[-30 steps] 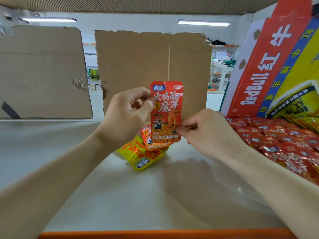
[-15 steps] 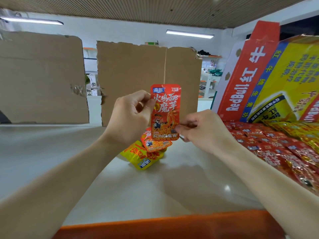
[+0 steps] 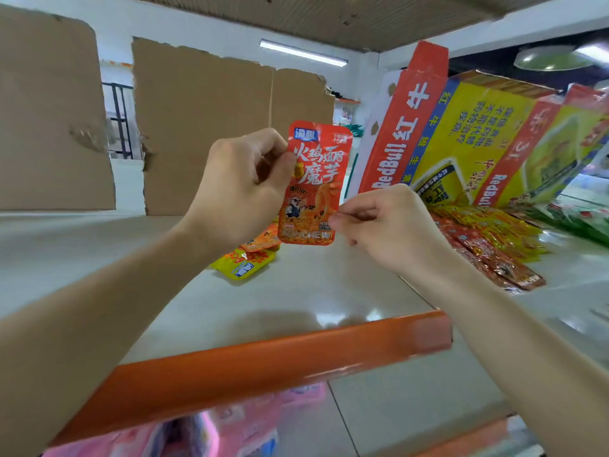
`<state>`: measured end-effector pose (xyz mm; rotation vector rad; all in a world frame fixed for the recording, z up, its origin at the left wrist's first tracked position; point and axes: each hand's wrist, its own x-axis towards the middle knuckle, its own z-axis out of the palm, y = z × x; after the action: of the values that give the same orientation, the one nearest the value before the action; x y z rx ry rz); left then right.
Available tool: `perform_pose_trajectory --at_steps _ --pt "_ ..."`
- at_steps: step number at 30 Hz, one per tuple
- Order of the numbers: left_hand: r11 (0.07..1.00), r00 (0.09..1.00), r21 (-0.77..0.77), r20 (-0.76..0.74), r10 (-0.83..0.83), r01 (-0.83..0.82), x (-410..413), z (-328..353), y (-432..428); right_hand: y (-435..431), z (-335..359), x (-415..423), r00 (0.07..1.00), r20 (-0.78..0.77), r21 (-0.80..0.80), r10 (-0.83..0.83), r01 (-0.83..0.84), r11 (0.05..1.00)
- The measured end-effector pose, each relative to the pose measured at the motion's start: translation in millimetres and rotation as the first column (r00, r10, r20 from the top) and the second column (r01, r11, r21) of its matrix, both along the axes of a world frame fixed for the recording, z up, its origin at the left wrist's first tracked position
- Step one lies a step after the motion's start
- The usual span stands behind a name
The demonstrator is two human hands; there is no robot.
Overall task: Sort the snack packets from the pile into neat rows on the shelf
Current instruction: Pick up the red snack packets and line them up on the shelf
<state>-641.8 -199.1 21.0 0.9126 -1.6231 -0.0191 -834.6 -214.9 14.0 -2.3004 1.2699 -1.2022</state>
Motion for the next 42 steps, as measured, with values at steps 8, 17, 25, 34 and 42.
perform_pose_trajectory --at_steps 8,17,25,34,42 --pt "0.994 0.994 -0.027 0.035 -0.101 0.102 -13 2 12 25 11 -27 0.999 -0.028 -0.081 -0.023 0.021 0.996" --pt "0.978 0.954 -0.102 0.224 0.199 -0.18 -60 8 -4 13 26 -80 0.994 -0.07 0.106 0.078 -0.07 0.992" --pt "0.967 0.943 -0.009 0.221 0.249 -0.254 -138 3 -28 -24 24 -149 0.987 -0.039 0.227 0.155 -0.142 0.964" --pt "0.946 0.95 0.091 0.077 0.303 -0.31 -214 -4 -47 -59 23 -220 0.962 -0.008 0.278 0.271 -0.259 0.925" --pt "0.948 0.954 0.106 0.023 0.3 -0.3 -256 -2 -50 -82 19 -257 0.936 0.018 0.254 0.351 -0.344 0.904"
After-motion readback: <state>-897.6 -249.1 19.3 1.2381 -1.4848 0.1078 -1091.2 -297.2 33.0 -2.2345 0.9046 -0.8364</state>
